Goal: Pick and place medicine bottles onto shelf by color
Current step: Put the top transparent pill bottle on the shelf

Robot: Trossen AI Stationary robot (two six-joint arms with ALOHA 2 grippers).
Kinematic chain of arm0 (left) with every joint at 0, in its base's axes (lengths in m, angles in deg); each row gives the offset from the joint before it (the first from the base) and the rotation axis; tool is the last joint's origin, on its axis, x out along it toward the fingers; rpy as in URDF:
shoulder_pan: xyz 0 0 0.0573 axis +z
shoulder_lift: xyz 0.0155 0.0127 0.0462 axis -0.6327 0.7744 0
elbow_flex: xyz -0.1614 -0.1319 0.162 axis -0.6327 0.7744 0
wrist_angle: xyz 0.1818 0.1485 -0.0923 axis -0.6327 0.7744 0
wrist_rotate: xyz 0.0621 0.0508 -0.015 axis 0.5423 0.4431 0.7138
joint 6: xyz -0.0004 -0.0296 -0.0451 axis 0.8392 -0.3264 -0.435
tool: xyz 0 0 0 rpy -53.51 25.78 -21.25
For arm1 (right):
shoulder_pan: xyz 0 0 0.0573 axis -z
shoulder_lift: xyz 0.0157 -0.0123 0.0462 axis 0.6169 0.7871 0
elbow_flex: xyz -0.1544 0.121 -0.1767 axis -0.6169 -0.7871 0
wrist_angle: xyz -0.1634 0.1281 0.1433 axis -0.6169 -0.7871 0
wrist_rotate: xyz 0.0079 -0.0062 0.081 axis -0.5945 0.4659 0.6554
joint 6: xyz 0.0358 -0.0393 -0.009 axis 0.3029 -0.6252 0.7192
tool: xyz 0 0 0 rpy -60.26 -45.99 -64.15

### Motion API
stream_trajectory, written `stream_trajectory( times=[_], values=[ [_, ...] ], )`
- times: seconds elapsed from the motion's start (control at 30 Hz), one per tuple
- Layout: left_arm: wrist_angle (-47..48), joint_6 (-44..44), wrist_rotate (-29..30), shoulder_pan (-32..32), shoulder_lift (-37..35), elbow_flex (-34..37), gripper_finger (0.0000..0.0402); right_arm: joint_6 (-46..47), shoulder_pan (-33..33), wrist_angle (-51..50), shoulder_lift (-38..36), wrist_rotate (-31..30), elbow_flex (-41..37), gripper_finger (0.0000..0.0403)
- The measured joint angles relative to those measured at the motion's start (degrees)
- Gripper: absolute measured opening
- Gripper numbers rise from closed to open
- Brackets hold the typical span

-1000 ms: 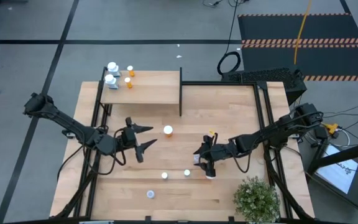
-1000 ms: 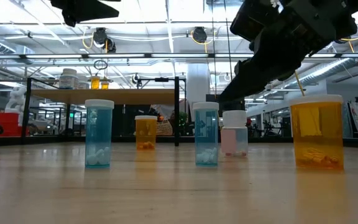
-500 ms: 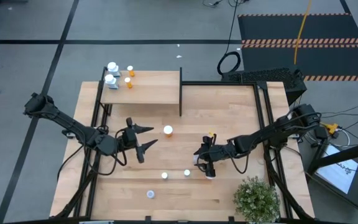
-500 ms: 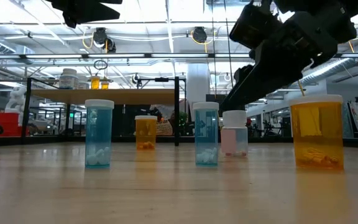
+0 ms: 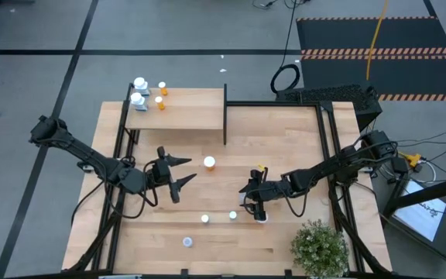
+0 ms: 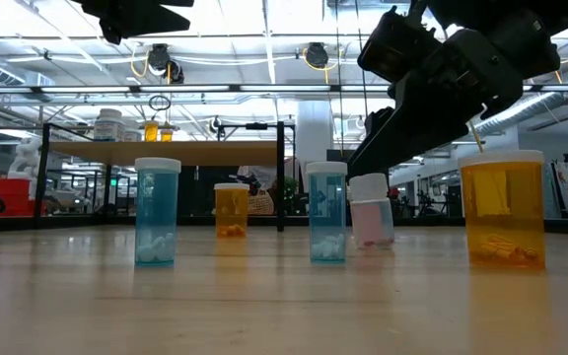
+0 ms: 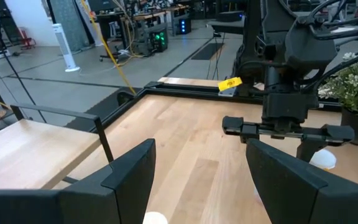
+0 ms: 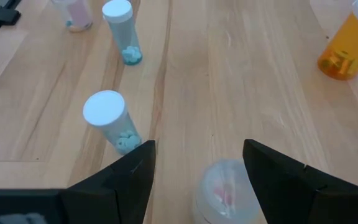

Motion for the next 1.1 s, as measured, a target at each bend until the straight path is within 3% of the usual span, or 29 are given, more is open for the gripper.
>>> stream_trajectory(
  times=[1.1],
  values=[
    [0.0, 0.23, 0.0, 0.0, 0.0, 0.0, 0.0253, -2.19, -0.87, -4.14, -3.3, -1.38, -0.22, 0.0238]
  ],
)
